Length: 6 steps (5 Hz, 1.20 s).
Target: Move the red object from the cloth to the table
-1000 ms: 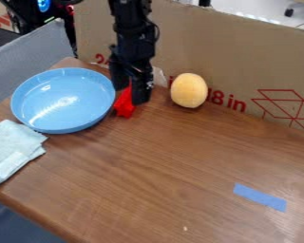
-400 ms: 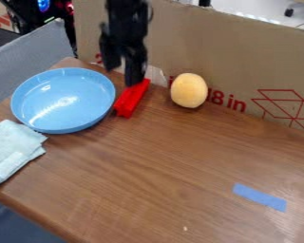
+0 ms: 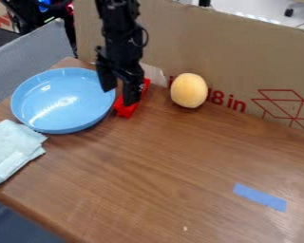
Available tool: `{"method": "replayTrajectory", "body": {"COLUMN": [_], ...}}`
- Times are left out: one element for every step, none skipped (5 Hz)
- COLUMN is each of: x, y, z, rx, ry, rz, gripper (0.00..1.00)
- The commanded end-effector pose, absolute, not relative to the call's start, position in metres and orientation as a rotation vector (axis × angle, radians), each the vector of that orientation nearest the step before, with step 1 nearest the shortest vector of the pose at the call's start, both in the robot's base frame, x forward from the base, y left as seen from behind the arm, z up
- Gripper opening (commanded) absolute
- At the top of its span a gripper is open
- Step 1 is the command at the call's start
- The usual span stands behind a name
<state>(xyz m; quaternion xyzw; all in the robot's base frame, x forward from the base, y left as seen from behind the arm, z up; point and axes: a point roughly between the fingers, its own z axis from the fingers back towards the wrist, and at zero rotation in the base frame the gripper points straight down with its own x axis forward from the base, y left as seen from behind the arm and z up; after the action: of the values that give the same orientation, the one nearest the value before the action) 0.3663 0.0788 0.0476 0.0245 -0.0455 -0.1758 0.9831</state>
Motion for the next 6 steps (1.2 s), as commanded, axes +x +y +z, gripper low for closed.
{"method": "replayTrajectory", "body": {"x": [0.367, 0.369, 0.366, 0.367, 0.363, 0.350], "y": [0.091, 0.089, 0.079, 0.069, 0.049, 0.044], "z": [0.055, 0.050, 0.040, 0.037, 0.061, 0.064], "rx": [0.070, 0.055, 0.057, 0.045, 0.018, -0.009], "ry": [-0.126, -0.114, -0.120, -0.126, -0.115, -0.112], "rz": [-0.337, -0.323, -0.319, -0.334, -0.329, -0.312], "gripper": [1.00, 0.00, 0.00, 0.00, 0.00, 0.00]}}
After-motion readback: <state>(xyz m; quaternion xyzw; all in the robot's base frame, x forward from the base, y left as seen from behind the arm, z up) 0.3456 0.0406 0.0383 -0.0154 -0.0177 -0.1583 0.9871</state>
